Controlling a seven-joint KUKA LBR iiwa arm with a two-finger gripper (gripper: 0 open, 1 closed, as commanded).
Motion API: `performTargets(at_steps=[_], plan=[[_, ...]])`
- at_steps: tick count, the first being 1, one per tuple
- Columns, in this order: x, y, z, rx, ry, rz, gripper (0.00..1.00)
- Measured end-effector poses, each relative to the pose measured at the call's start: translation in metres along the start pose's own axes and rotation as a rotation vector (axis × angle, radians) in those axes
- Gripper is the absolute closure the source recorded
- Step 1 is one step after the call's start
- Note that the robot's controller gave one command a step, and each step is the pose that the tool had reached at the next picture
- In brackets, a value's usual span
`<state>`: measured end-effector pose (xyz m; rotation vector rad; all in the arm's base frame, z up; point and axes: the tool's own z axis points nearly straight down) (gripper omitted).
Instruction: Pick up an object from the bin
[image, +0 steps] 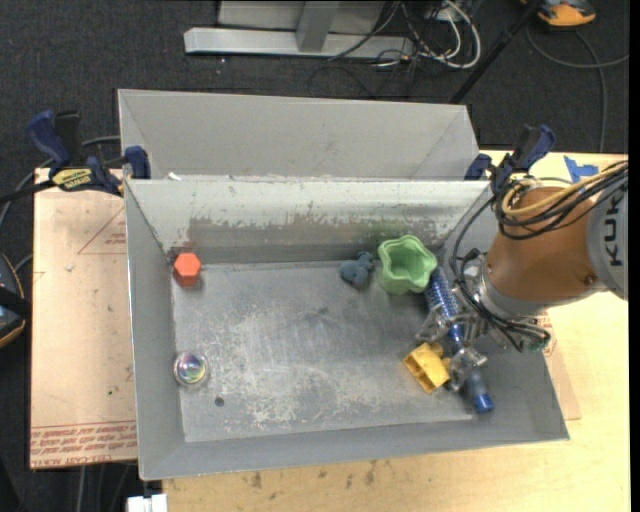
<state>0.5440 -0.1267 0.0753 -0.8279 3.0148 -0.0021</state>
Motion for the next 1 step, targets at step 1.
performTargets(at_steps=[1], plan=[[-0.0147, 0.0255, -0.1651, 0.001, 0.005, 0.012, 1.00]])
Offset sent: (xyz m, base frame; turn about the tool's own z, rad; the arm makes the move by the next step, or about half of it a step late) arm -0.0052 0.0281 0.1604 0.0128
